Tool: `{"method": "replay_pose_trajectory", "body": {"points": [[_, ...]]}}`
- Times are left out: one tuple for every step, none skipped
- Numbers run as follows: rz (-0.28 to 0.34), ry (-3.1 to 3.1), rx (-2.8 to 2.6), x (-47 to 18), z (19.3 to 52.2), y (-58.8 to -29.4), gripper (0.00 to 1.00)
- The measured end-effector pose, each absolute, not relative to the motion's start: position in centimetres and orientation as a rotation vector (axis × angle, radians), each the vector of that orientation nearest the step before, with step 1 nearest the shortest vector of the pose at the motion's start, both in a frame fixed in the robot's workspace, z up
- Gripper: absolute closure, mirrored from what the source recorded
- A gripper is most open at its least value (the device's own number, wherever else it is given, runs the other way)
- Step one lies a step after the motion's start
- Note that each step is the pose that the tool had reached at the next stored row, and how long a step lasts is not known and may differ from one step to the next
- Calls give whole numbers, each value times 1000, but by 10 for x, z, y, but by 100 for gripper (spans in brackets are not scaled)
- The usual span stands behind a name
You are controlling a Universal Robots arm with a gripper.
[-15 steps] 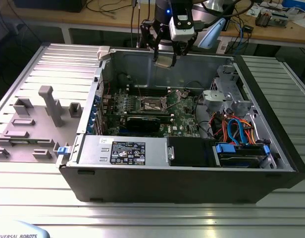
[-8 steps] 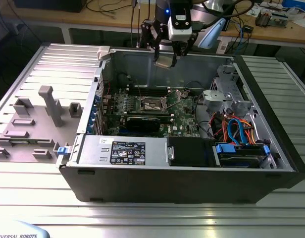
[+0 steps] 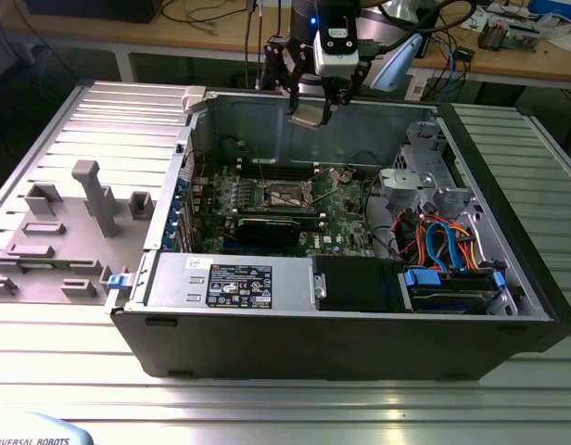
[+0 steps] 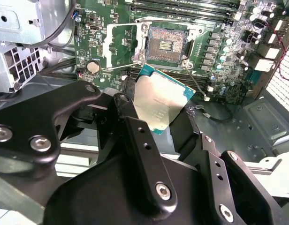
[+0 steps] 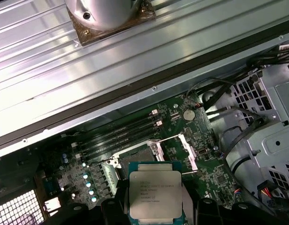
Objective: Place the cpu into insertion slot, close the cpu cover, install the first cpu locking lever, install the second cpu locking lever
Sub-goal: 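Place the cpu into insertion slot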
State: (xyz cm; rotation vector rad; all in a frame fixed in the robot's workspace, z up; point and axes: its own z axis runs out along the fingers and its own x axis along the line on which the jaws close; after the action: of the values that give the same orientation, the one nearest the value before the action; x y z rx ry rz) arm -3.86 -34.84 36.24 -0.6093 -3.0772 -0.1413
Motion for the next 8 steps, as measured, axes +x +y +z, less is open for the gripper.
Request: {"method": "replay_pose_trajectory", "body": {"points": [[-141, -3077, -609, -39, 362, -348, 46], [-141, -3077, -610, -39, 362, -348, 46], [-141, -3077, -613, -39, 362, -348, 46], [-141, -3076, -615, -39, 362, -348, 46], [-142, -3076, -619, -39, 362, -348, 46], [-142, -3075, -624, -39, 362, -348, 46], [-142, -3073, -632, -39, 362, -348, 46], [-142, -3069, -654, -39, 362, -348, 46]]}}
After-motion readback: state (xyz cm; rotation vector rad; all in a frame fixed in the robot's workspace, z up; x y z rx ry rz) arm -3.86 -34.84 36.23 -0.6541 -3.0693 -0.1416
